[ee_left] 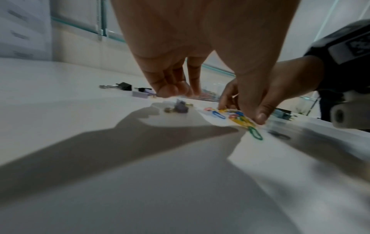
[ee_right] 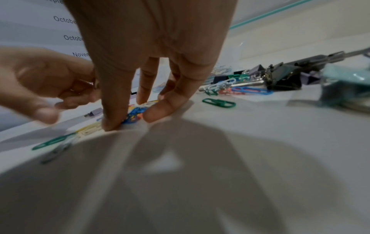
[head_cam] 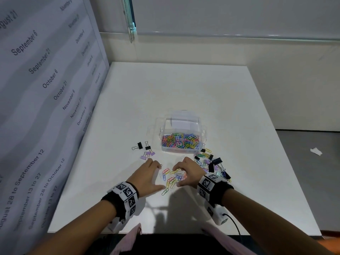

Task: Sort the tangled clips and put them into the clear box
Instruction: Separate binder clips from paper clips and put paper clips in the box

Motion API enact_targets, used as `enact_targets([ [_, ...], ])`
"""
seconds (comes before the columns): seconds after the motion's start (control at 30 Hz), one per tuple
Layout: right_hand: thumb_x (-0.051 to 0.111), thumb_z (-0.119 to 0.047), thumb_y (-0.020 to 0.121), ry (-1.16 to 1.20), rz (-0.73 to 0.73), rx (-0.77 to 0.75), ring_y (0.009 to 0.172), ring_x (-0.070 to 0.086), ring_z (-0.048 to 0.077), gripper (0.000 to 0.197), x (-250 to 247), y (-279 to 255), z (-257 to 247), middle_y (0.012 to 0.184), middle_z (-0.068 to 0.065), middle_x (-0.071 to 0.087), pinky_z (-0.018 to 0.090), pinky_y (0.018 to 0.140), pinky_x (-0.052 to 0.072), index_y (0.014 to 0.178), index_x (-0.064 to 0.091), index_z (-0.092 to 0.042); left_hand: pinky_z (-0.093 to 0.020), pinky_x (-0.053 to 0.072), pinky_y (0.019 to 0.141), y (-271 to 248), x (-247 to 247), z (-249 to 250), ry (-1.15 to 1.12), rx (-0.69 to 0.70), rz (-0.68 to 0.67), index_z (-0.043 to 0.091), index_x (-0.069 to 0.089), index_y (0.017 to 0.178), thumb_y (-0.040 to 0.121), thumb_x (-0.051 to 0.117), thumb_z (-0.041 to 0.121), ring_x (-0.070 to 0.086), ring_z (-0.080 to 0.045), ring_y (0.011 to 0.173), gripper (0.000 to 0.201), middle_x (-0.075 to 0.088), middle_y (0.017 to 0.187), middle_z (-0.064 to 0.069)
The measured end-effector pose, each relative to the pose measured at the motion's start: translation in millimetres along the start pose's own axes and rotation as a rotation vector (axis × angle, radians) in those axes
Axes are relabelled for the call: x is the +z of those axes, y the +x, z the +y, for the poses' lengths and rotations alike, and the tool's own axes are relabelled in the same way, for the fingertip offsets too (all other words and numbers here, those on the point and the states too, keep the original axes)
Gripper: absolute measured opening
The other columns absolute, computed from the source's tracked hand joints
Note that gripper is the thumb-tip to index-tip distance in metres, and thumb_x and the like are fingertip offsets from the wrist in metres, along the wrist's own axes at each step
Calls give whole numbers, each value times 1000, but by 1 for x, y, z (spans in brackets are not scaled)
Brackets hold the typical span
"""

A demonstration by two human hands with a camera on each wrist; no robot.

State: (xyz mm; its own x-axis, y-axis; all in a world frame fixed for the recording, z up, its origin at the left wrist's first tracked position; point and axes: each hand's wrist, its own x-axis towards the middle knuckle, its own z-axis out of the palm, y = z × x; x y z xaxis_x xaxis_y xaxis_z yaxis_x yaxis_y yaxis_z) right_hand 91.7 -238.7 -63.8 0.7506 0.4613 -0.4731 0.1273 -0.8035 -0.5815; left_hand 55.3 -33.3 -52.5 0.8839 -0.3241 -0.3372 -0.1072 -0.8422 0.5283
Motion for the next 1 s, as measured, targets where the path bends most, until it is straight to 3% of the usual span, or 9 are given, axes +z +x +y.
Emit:
enact_targets([
  [0.17, 81, -29, 62, -12, 49, -16, 109, 44, 22, 70, -3, -6, 6, 118, 9, 42, 30, 91, 38, 123, 48, -22, -31, 40, 101, 4, 16, 17, 75, 12, -125, 14, 29, 138, 65, 79, 42, 44, -21, 120, 93, 37, 131, -5],
  [0.37, 84, -26, 59, -20, 69, 29, 103, 43, 19, 80, -3, -9, 8, 121, 11, 41, 26, 86, 36, 128, 45, -18, -36, 43, 96, 21, 20, 33, 18, -23, -121, 13, 39, 134, 71, 77, 24, 51, -26, 113, 74, 39, 126, -9],
  [0.53, 84, -22, 58, -7, 98, -2, 97, 48, 21, 66, 0, -8, 9, 110, 13, 49, 21, 72, 27, 117, 56, -15, -31, 41, 89, 35, 26, 41, -44, -26, -58, 11, 52, 120, 75, 72, 16, 52, -25, 107, 49, 49, 117, -10],
  [0.63, 80, -20, 65, 22, 130, -3, 79, 41, 10, 48, -1, -11, 9, 94, 4, 46, 16, 63, 26, 109, 61, -13, -32, 40, 85, 39, 27, 43, -43, -11, -47, 9, 57, 112, 79, 68, 15, 53, -27, 102, 35, 53, 111, -12],
  [0.7, 74, -19, 72, 10, 130, 16, 85, 44, 16, 35, -4, -12, 6, 92, 5, 47, 18, 65, 25, 104, 63, -10, -32, 39, 85, 39, 27, 43, -29, 10, -39, 8, 58, 110, 82, 61, 13, 54, -28, 102, 28, 54, 110, -13],
  [0.83, 64, -15, 78, -66, 88, 41, 100, 52, 29, 21, -11, -12, -1, 105, 17, 58, 28, 80, 35, 96, 66, -5, -31, 38, 86, 39, 24, 43, 8, 20, -33, 7, 59, 107, 86, 54, 12, 53, -27, 102, 22, 55, 109, -14],
  [0.9, 61, -13, 76, -99, 74, 57, 98, 54, 29, 20, -16, -13, -1, 103, 17, 60, 30, 79, 37, 94, 67, -6, -33, 40, 85, 40, 22, 42, 22, 17, -47, 6, 58, 105, 85, 54, 11, 54, -28, 100, 21, 55, 109, -14],
  [1.0, 61, -9, 70, -81, 116, 75, 92, 58, 25, 19, -25, -13, -1, 96, 13, 67, 23, 69, 34, 88, 69, -7, -37, 43, 83, 42, 19, 43, 82, 27, -80, 3, 58, 103, 84, 51, 9, 55, -32, 98, 21, 55, 108, -16],
])
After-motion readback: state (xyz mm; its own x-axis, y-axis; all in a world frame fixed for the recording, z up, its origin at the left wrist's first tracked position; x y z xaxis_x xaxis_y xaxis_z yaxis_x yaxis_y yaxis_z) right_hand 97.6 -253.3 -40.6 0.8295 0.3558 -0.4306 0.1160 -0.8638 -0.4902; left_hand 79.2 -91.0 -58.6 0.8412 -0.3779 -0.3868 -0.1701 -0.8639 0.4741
